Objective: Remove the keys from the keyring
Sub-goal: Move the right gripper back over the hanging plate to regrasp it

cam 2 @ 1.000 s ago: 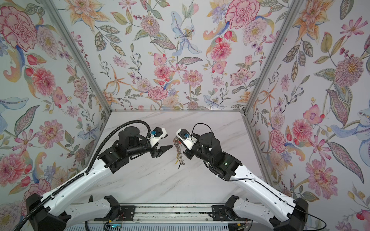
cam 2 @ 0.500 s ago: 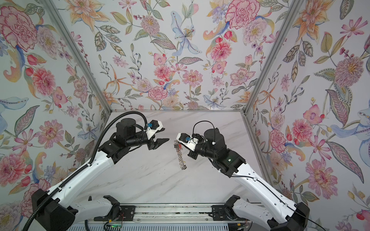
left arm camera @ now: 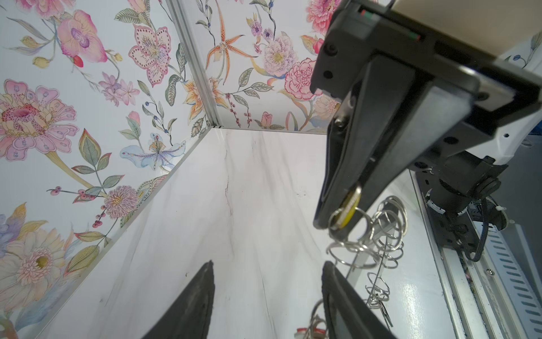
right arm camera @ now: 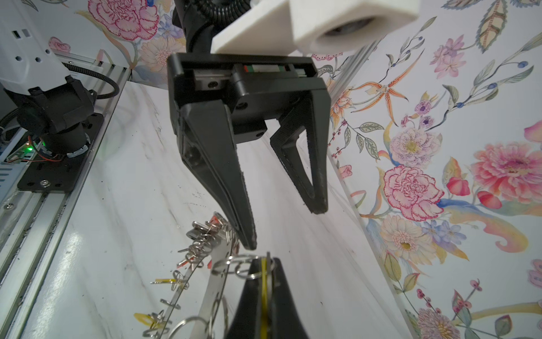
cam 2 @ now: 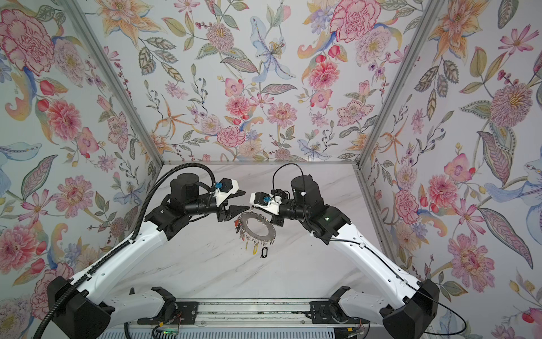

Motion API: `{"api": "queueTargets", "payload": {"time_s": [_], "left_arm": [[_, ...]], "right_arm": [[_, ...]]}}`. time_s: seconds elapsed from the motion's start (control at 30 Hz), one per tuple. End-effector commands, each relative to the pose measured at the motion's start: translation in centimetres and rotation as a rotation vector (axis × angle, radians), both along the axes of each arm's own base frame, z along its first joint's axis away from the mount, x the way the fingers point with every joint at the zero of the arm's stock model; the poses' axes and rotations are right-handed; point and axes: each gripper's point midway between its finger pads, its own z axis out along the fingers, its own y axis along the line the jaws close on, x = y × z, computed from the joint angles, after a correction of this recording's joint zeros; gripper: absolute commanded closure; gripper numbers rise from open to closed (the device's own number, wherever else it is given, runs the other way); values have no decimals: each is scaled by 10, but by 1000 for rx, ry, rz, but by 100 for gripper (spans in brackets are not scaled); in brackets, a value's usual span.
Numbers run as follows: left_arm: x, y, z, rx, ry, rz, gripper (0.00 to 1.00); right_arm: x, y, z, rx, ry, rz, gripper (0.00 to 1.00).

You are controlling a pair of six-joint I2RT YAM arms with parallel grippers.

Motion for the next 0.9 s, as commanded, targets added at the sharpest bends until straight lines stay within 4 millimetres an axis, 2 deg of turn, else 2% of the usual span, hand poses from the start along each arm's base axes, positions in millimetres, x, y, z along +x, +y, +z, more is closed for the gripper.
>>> {"api": "queueTargets", "payload": {"time_s": [0.0, 0.1, 0.23, 0.4, 0.57, 0.77, 0.87], "left_arm": [[9, 19, 15, 17, -67, 139, 39], [10, 31, 20, 5, -81, 211, 37], [0, 30, 17, -39, -26, 208, 35], [-26, 11, 6, -69, 23, 130, 36], [-46, -3, -9, -87, 68, 67, 41], [-40, -7, -31, -58, 99, 72, 47], [-38, -11, -26, -73, 95, 67, 43]], "right_arm": [[17, -1, 29, 43, -84, -87, 100], [26, -5, 34, 87, -86, -156, 100], [38, -9, 35, 117, -56, -255, 100], [50, -6, 33, 120, 2, -399, 100], [58, -4, 27, 100, 38, -528, 100], [57, 0, 21, 97, 91, -575, 100], [59, -2, 18, 97, 127, -616, 100]]}}
